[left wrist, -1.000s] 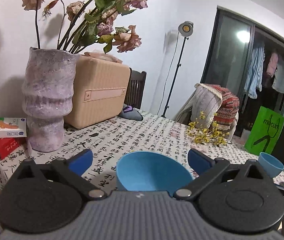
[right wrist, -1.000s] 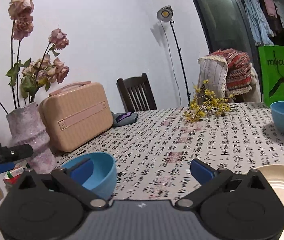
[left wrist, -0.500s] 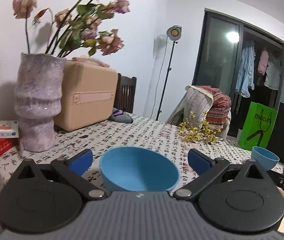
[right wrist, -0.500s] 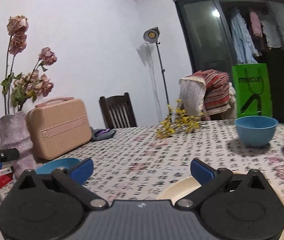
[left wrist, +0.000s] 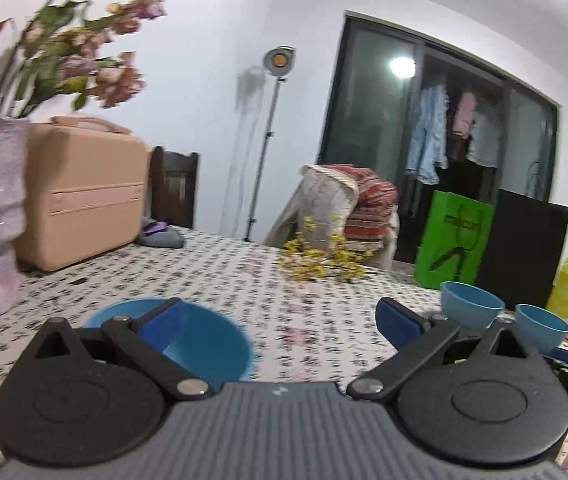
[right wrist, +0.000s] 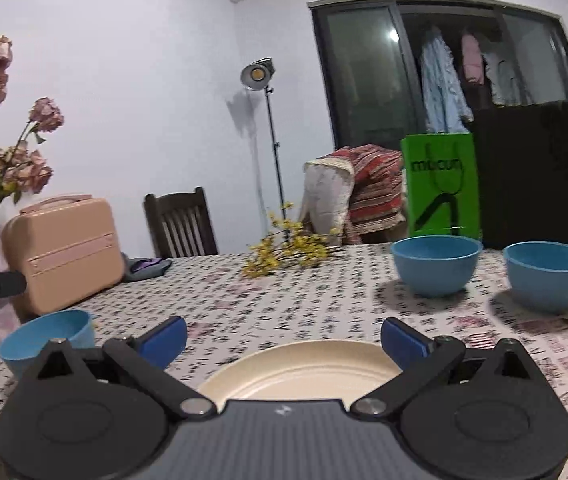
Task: Organize plates and bowls
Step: 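Withdraw both open grippers from the blue bowl, then move both open grippers over the cream plates toward the two blue bowls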
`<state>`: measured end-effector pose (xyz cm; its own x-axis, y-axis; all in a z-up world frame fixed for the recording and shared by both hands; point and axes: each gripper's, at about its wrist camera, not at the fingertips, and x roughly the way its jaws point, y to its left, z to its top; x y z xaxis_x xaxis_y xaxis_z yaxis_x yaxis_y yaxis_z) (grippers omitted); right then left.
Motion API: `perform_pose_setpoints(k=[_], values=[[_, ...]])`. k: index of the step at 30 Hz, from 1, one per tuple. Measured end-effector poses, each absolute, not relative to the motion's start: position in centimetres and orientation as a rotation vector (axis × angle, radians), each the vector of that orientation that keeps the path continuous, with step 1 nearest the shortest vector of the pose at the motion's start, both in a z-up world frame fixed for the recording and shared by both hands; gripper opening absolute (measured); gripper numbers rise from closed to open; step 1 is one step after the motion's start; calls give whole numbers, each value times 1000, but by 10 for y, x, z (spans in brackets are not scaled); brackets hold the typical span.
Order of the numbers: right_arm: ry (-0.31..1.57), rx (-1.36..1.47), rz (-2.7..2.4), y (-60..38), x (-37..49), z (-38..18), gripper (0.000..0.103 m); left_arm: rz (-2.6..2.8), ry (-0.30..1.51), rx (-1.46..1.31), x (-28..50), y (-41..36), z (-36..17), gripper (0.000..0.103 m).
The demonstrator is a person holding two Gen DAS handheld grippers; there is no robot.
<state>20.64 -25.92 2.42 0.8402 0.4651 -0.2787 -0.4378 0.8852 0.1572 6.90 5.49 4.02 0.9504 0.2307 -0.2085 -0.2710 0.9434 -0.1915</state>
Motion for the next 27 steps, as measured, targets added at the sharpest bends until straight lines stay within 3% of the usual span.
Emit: perform_pose_setpoints(k=[27], values=[[316, 102, 261, -321, 187, 31, 103, 38, 207, -190, 108, 7, 38, 103]])
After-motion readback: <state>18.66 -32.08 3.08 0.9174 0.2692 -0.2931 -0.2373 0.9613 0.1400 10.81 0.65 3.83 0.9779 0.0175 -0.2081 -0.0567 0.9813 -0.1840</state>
